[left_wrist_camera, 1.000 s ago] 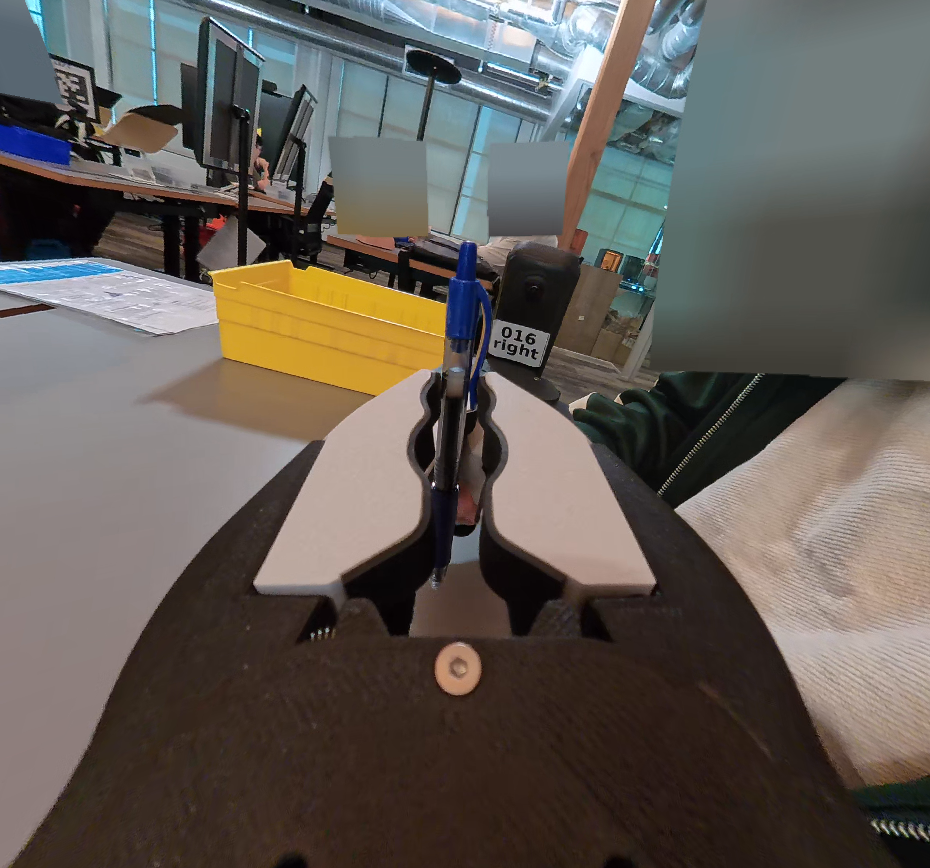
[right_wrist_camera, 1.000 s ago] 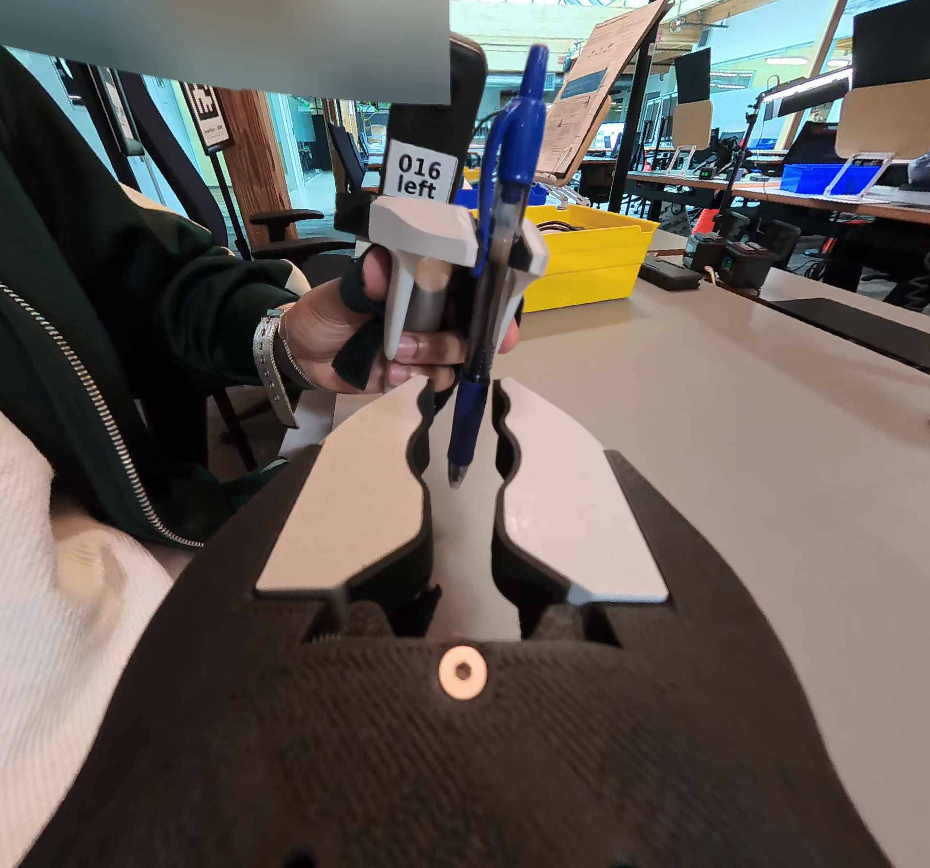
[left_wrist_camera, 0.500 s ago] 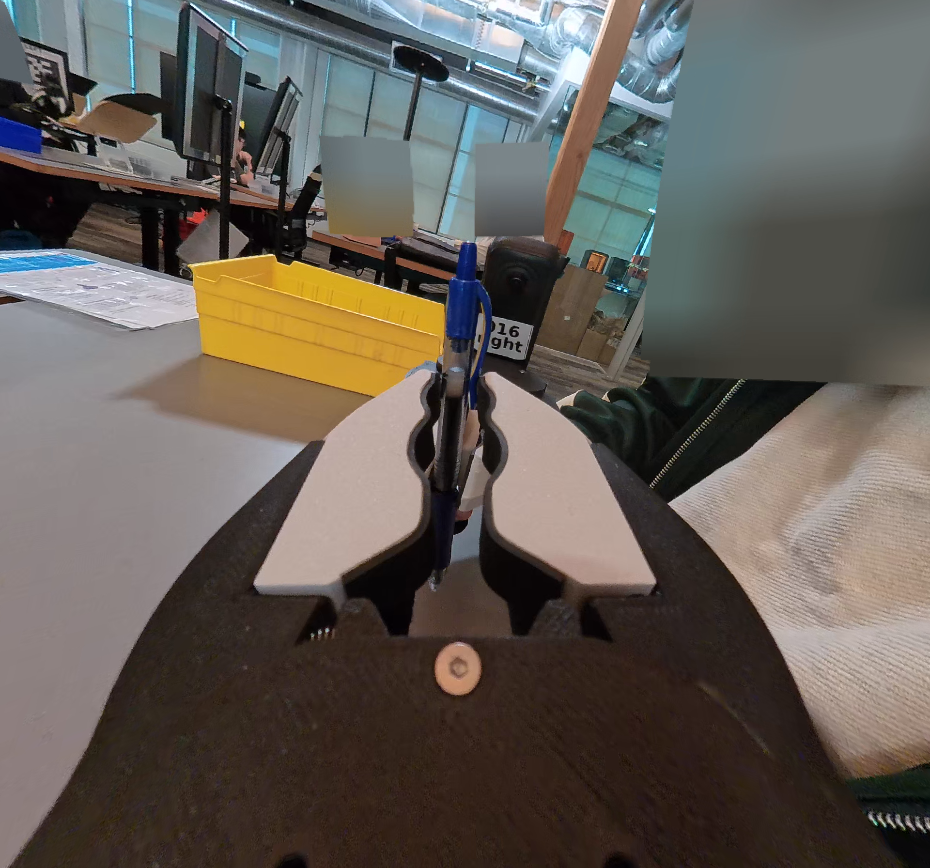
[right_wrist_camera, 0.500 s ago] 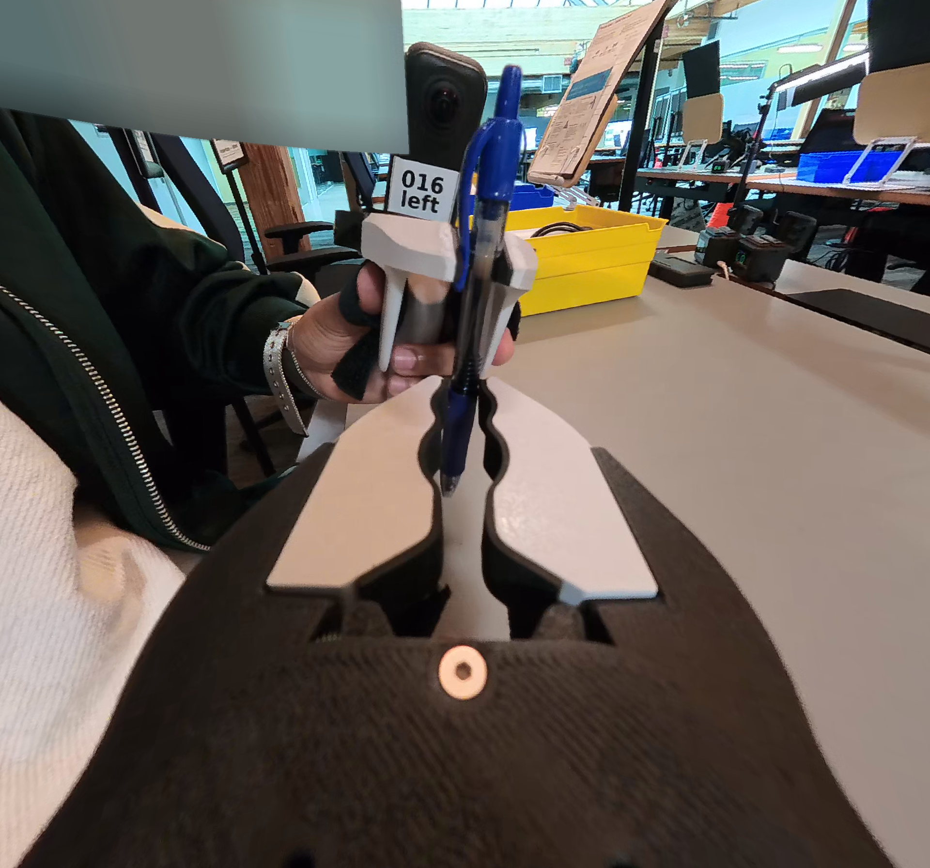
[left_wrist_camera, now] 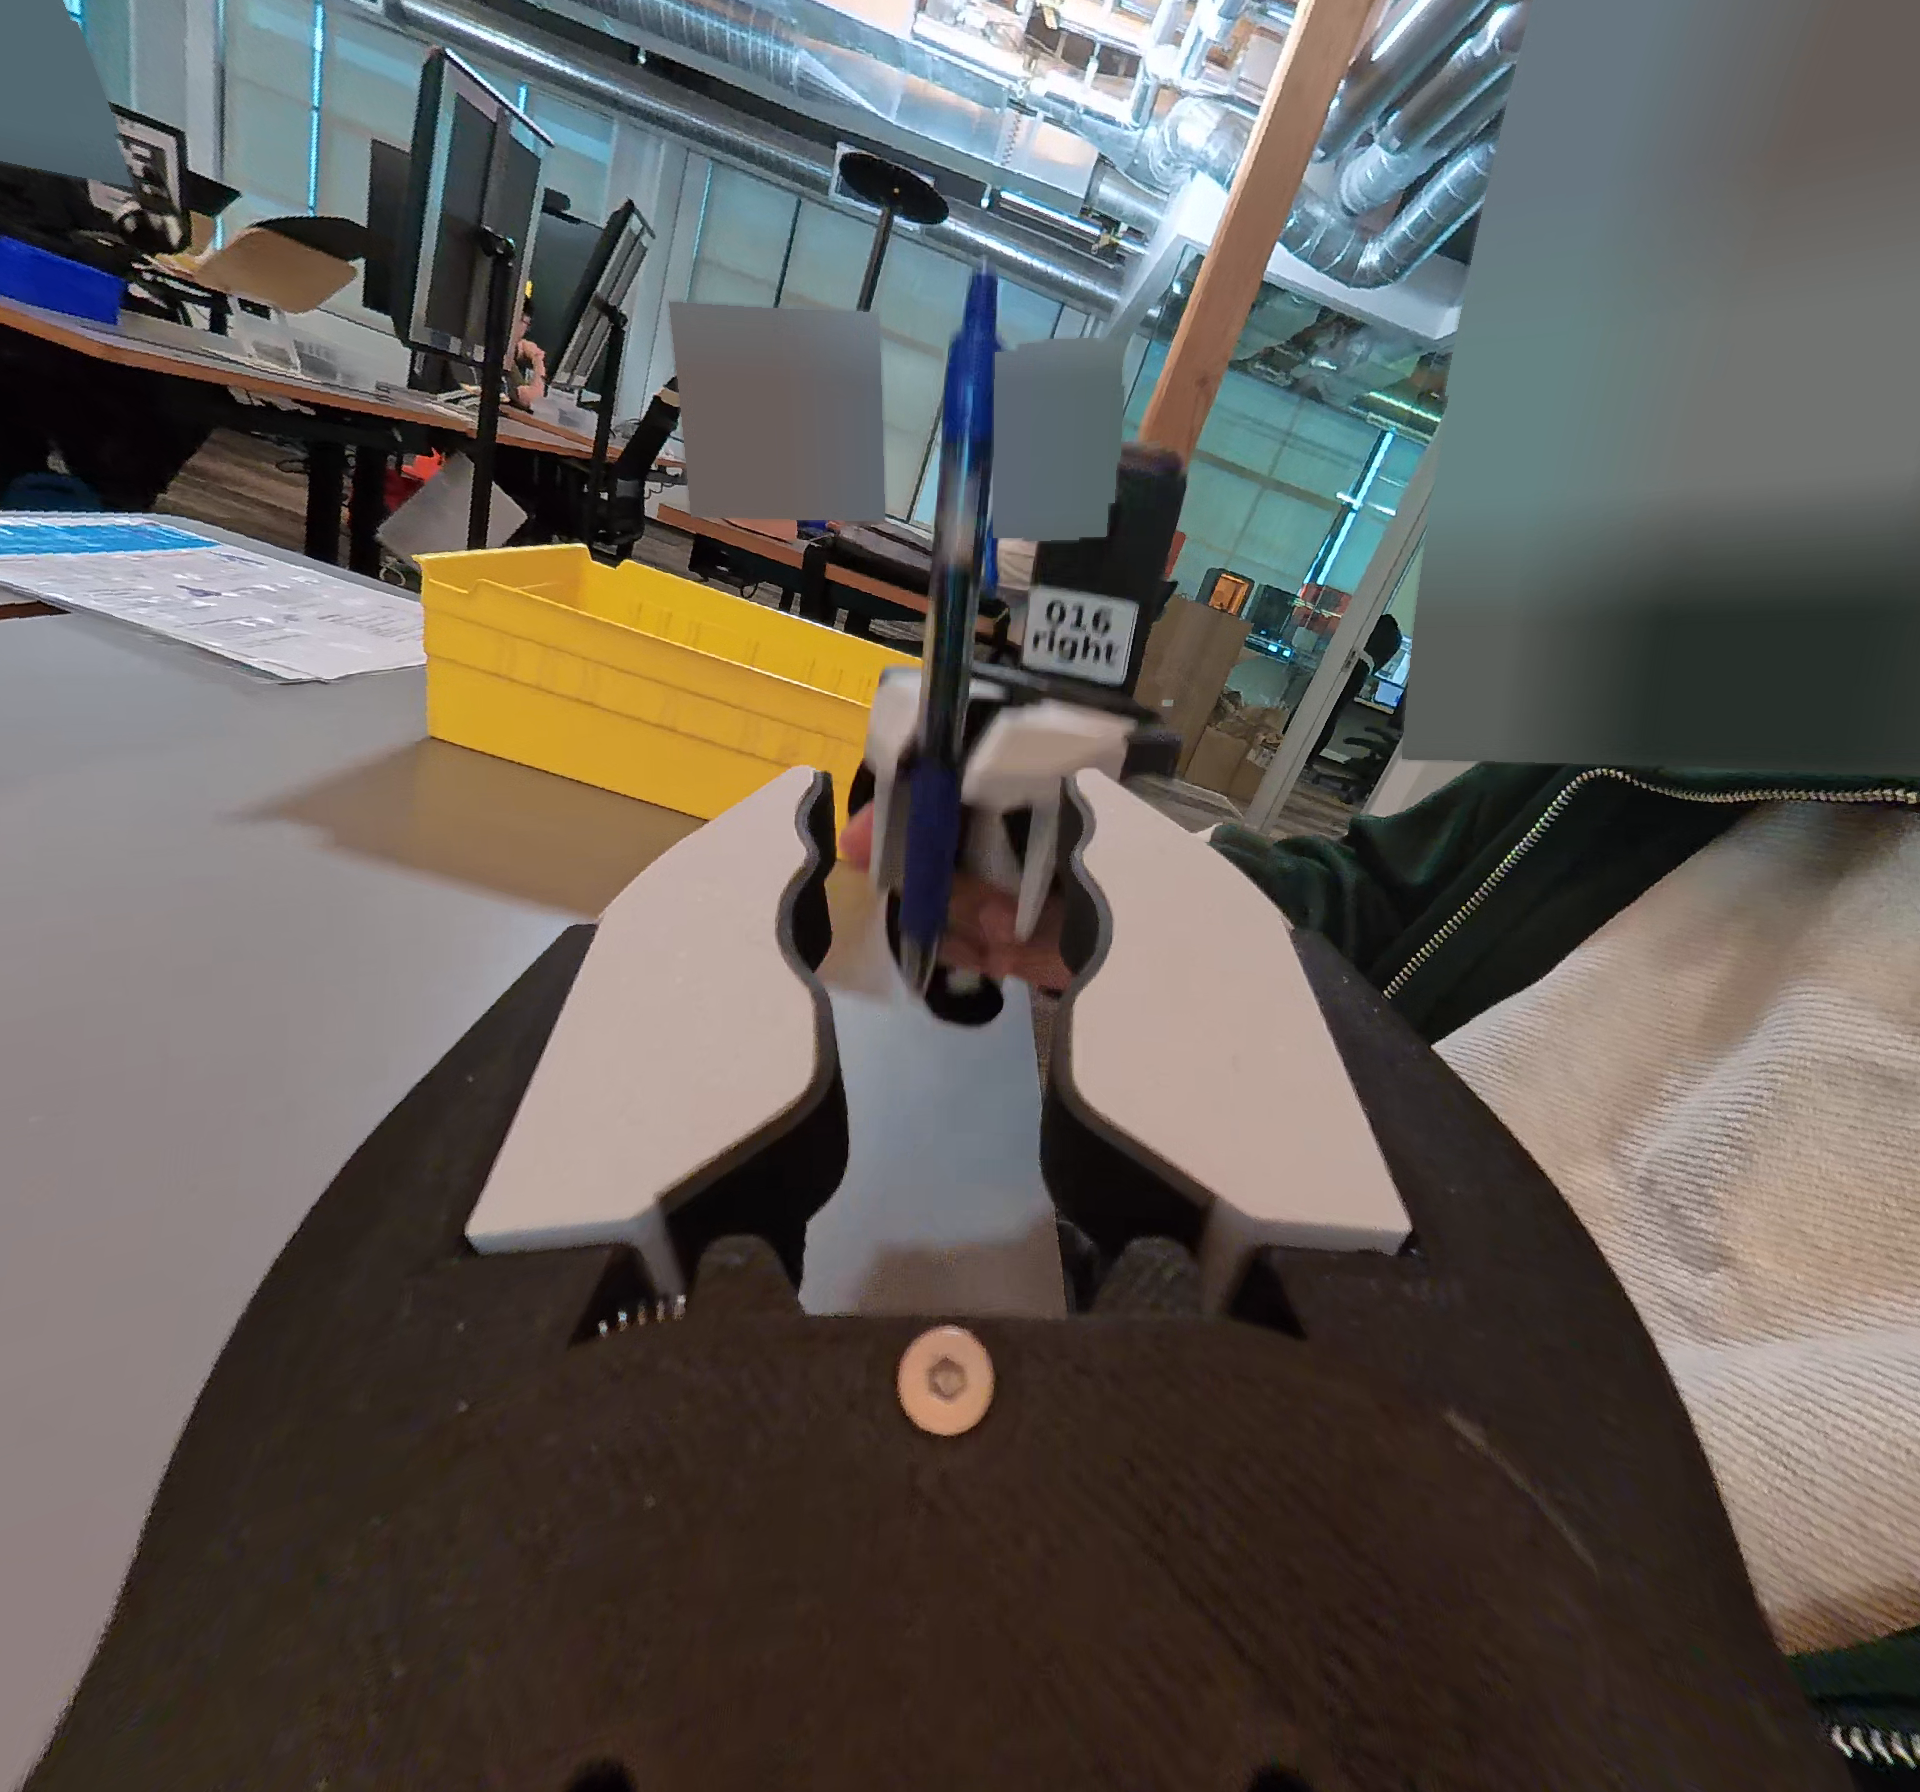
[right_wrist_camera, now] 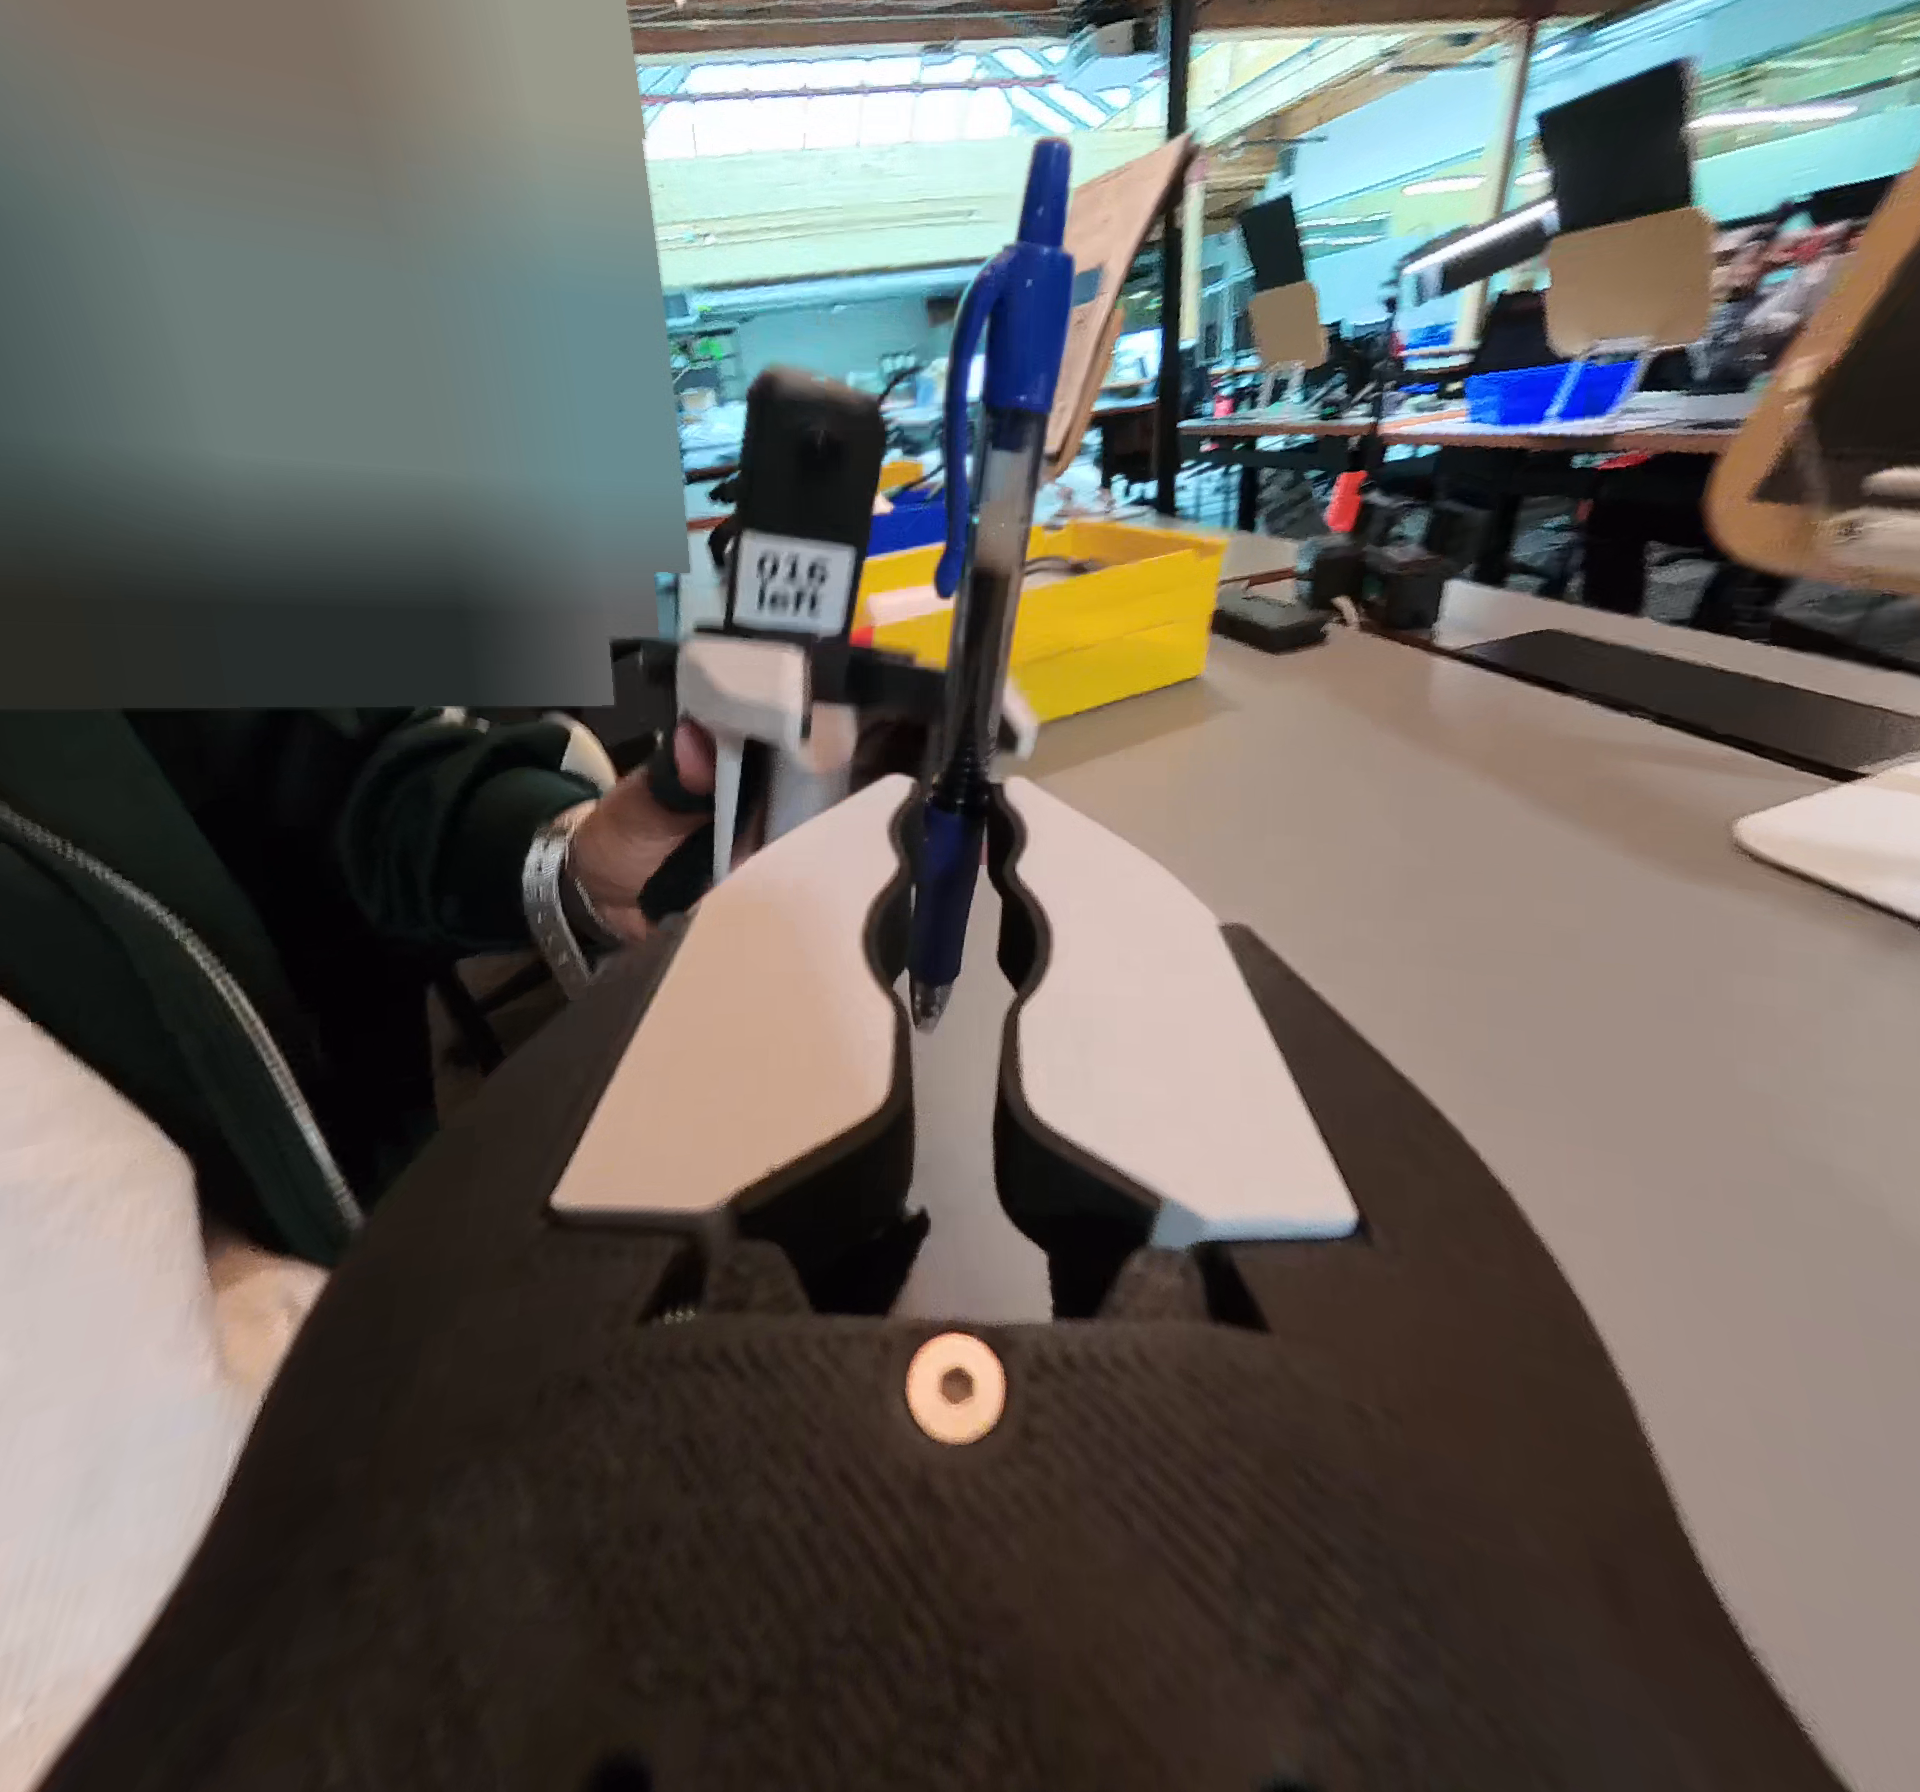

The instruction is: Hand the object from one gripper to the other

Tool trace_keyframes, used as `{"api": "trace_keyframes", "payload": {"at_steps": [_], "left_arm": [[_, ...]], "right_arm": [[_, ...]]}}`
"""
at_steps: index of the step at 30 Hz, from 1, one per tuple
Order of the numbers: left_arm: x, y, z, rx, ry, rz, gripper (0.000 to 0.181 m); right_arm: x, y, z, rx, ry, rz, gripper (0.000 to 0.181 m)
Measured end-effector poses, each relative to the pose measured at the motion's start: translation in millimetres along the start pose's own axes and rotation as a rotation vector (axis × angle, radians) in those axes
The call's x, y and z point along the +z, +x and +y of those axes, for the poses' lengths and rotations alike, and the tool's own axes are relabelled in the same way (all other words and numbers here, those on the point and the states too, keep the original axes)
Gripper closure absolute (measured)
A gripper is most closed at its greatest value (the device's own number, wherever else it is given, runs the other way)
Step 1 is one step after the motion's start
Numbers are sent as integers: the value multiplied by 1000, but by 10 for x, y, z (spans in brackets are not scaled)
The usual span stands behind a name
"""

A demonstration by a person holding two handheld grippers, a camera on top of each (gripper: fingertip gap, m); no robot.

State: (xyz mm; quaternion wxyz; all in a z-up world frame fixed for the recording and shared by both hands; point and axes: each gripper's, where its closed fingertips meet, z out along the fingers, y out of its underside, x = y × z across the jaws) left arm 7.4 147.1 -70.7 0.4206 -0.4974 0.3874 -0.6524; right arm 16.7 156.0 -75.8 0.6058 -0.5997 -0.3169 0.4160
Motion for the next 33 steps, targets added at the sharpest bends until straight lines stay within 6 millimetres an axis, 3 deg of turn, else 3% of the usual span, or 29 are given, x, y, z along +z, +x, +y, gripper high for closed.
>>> {"api": "trace_keyframes", "payload": {"at_steps": [4, 6, 8, 11, 13, 15, 17, 22, 28, 33], "left_arm": [[7, -12, 35, -19, -8, 4, 141], [17, -13, 59, -30, -15, 9, 141], [26, -18, 80, -41, -20, 11, 141], [42, -21, 115, -58, -28, 17, 142], [57, -15, 149, -71, -39, 26, 143], [71, -8, 181, -79, -50, 31, 144], [87, -5, 203, -81, -56, 31, 144], [103, 4, 236, -84, -70, 33, 145], [75, -11, 246, -98, -68, 28, 145], [70, -12, 247, -107, -67, 34, 145]], "right_arm": [[-418, 306, -600, 13, 29, 166, 170], [-815, 569, -895, -20, 25, 314, 170], [-1309, 876, -1035, -19, -30, 482, 170], [-2195, 1394, -953, 11, -127, 780, 170], [-2713, 1675, -686, 96, -206, 930, 170], [-3005, 1834, -355, 222, -281, 988, 170], [-3090, 1915, -46, 321, -357, 994, 170], [-3038, 1975, 593, 454, -638, 976, 170], [-3103, 2013, 940, 514, -781, 1001, 170], [-3178, 2013, 1043, 514, -853, 1028, 170]]}}
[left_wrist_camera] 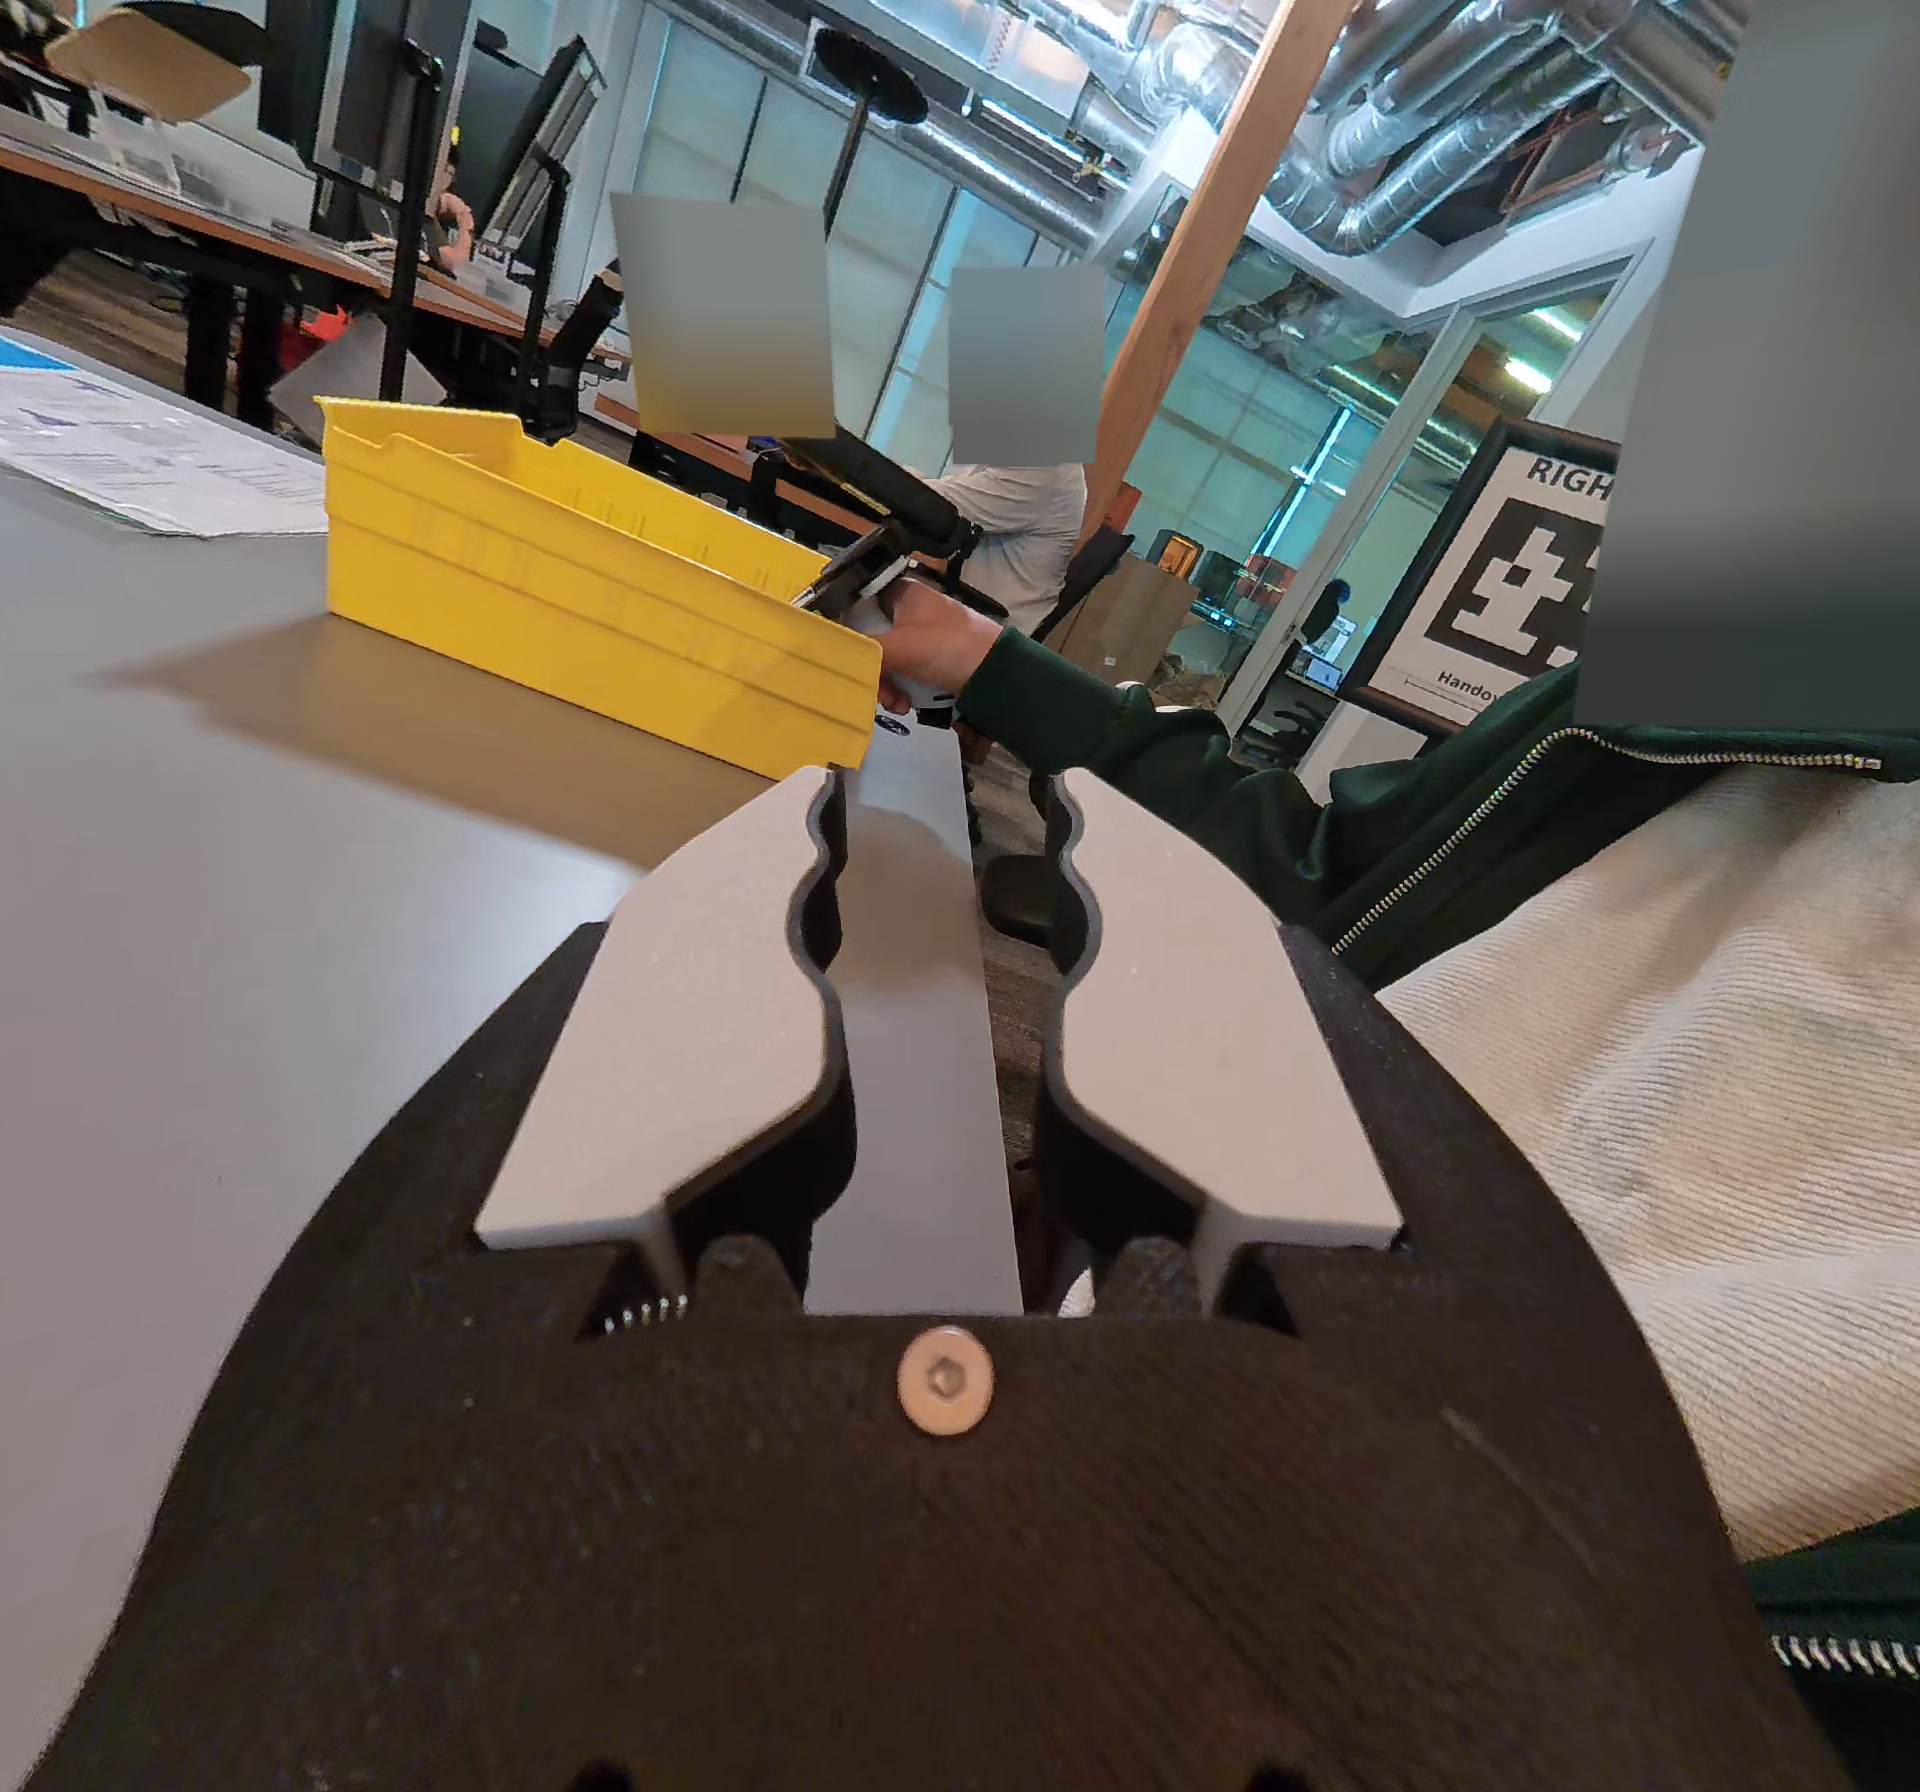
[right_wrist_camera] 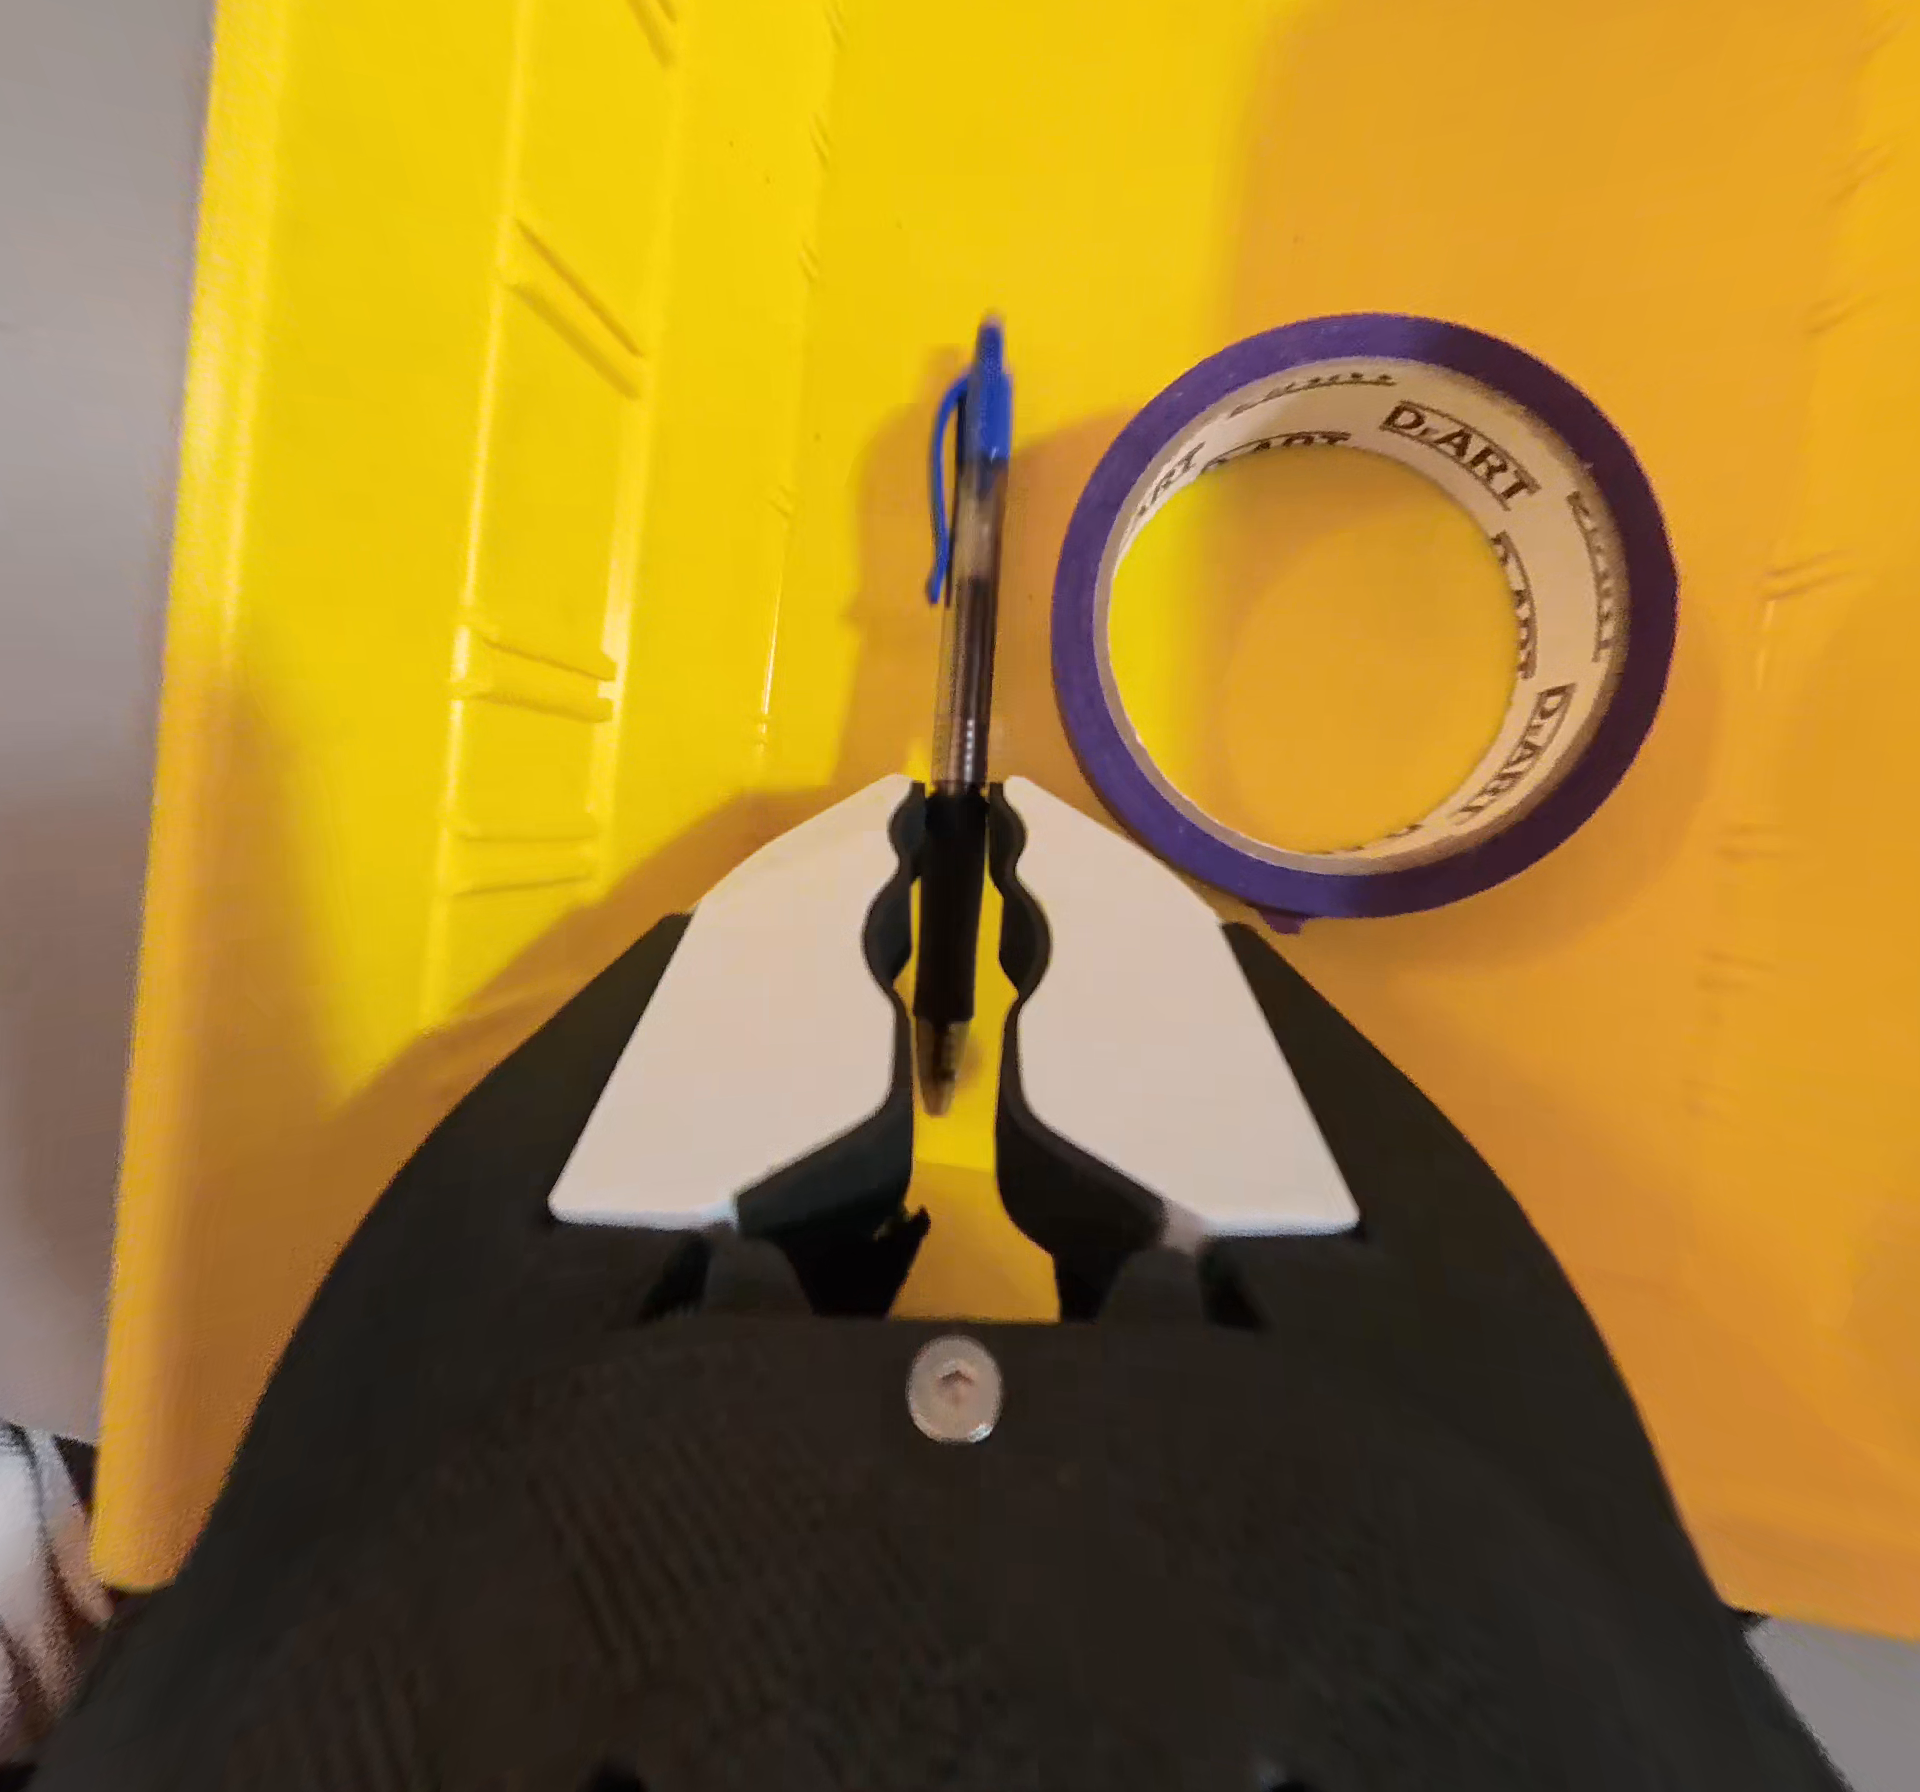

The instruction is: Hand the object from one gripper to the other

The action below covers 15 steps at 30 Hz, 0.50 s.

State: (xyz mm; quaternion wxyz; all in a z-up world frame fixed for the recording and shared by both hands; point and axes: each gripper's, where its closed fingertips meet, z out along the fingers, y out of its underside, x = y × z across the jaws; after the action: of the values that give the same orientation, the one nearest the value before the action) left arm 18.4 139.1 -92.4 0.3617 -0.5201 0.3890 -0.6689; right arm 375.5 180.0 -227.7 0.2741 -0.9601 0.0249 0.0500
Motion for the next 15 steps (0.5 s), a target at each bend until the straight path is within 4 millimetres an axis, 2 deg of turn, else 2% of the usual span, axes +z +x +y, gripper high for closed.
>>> {"api": "trace_keyframes", "payload": {"at_steps": [4, 6, 8, 10, 12, 13, 15], "left_arm": [[1, 1, 5, -1, -2, 0, 145], [2, -2, 5, -2, -2, -1, 145], [5, -12, 19, 0, -8, -5, 144], [6, -43, 77, -7, -46, -19, 146], [-2, -118, 158, 11, -99, -57, 147], [-13, -173, 198, 39, -125, -86, 147], [-40, -270, 253, 91, -165, -137, 147]], "right_arm": [[-169, -34, -154, -7, 79, -3, 161], [-385, -73, -334, -41, 178, 23, 160], [-726, -212, -607, -142, 345, 73, 163], [-1129, -562, -879, -292, 547, 86, 167], [-1406, -1042, -1025, -425, 686, 25, 167], [-1470, -1296, -1051, -475, 729, -31, 167], [-1453, -1784, -1014, -555, 763, -180, 170]]}}
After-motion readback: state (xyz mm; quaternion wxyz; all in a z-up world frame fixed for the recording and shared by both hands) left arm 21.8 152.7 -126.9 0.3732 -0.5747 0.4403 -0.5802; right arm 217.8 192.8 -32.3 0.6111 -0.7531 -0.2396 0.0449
